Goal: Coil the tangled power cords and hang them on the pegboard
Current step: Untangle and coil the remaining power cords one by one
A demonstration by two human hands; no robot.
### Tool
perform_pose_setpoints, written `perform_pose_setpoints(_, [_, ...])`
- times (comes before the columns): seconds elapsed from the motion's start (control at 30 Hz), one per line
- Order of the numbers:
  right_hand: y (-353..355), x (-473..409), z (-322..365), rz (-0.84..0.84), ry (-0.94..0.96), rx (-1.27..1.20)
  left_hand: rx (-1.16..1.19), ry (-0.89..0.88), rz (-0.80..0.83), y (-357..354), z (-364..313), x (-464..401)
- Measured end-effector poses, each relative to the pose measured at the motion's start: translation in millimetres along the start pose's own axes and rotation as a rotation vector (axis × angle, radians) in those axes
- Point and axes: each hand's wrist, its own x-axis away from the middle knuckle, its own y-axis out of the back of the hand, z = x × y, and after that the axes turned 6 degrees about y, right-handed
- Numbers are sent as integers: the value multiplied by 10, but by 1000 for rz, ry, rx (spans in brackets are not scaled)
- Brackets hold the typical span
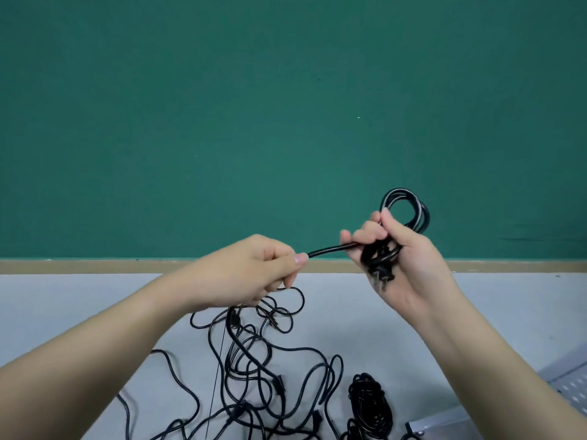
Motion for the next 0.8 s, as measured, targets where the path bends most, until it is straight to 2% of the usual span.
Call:
perform_pose_setpoints(0.1, [84,-112,181,-101,57,-128,-257,26,-27,141,25,62])
perform_pose_setpoints(0.2, [141,-142,227,-127,91,-14,-232,-60,-77,247,87,91])
perform_pose_setpoints(0.33, [80,-62,-13,-69,43,201,-150,-222,-136,296,90,167])
perform_pose_setpoints(0.43, [-14,8,-137,8,-8,316,-24,-300,-277,319,24,211])
perform_pose_setpoints(0.53, [-92,75,-211,96,-56,437,14,-276,-363,321,-18,248])
perform_pose_setpoints(0.63, [-94,138,-311,192,-122,600,0,-243,-369,314,-16,260])
perform_pose_setpoints(0.8, [-110,245,-506,518,-223,780,-32,-275,-329,261,-17,246])
